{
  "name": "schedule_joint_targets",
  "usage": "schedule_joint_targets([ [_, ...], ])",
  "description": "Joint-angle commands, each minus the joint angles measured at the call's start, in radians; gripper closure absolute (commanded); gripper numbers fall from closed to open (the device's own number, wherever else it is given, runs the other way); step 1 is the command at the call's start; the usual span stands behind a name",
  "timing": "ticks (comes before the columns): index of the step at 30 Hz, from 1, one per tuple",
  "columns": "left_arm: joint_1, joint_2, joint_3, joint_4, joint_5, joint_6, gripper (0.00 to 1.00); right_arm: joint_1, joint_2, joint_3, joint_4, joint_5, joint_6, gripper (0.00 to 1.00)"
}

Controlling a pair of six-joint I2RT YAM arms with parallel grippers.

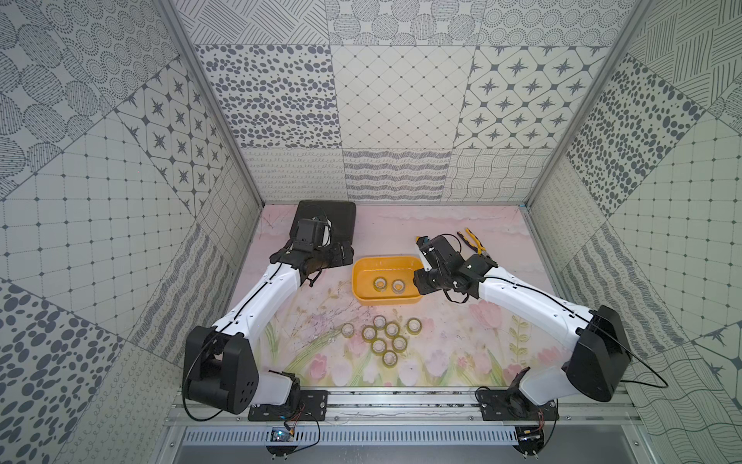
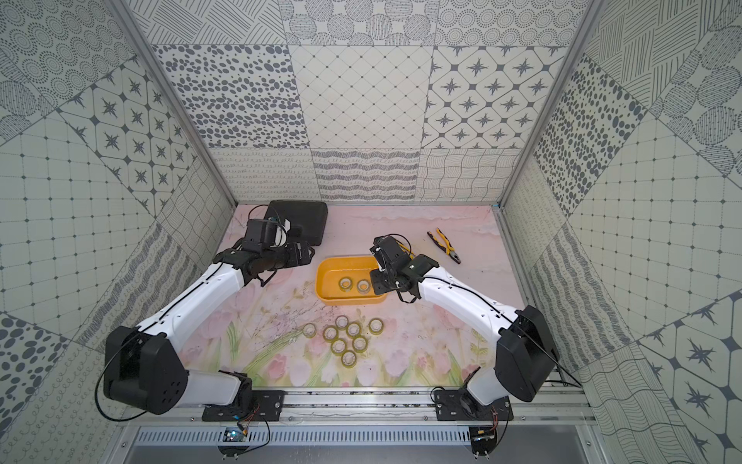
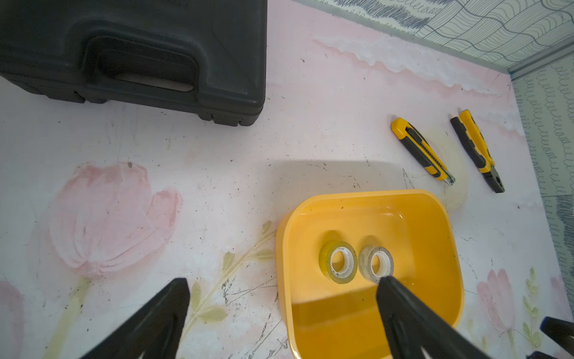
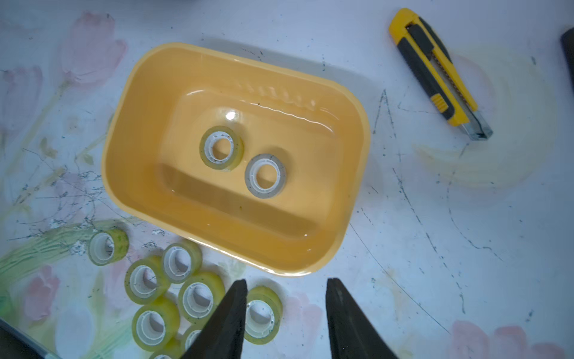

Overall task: Put the transparent tape into the storage box
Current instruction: Place the tape in the storage box, then pick up the tape at the center of the board.

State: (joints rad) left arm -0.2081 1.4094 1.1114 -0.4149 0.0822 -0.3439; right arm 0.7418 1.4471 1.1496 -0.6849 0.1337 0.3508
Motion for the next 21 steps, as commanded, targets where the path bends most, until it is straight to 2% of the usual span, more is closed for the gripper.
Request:
schedule_joint_targets([
  [1,-0.013,-0.004,0.016,-0.007,0.0,0.021,0.01,-0.007,-0.079,-0.073,0.047,0.052,0.002,0.54],
  [7,-0.014,-0.008,0.016,-0.011,-0.041,0.035,0.01,-0.012,-0.149,-0.233,0.094,-0.101,0.076,0.53],
  [12,-0.014,-0.019,0.017,-0.014,-0.042,0.036,0.01,-0.01,-0.126,-0.314,0.16,-0.212,0.153,0.53],
  [21,-0.014,-0.005,0.02,-0.017,-0.043,0.036,0.01,-0.003,-0.064,-0.396,0.264,-0.259,0.235,0.53],
])
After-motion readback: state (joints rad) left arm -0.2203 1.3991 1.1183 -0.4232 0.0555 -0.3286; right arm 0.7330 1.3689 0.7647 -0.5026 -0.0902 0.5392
